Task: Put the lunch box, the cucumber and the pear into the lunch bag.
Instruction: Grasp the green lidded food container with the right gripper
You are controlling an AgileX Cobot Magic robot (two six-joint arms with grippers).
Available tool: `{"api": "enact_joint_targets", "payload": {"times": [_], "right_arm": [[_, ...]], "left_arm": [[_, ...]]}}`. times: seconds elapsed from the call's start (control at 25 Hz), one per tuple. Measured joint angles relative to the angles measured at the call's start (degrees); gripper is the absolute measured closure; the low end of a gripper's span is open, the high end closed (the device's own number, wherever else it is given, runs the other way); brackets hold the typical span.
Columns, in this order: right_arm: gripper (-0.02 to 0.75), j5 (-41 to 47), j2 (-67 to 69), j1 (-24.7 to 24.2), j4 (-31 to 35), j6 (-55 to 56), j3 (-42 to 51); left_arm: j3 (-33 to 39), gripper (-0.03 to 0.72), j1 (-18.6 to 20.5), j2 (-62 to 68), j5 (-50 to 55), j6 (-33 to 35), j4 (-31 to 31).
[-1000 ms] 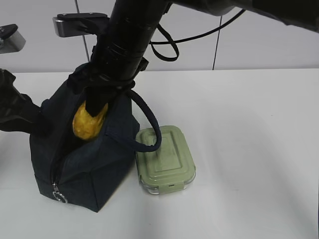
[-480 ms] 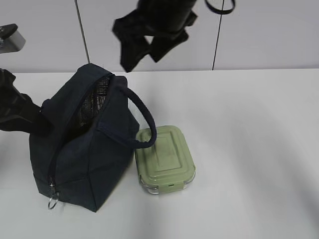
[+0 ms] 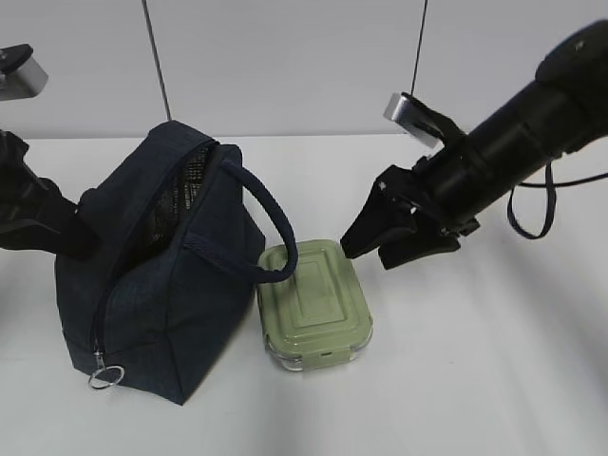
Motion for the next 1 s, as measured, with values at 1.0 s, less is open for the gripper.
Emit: {"api": "enact_joint_targets", "payload": {"times": [1.0], "right_arm": [[0.2, -4.4, 11.0, -0.2, 9.6, -13.8, -0.2]], "left_arm": [[0.0, 0.687, 0.0, -0.4, 0.0, 0.0, 0.2]]}}
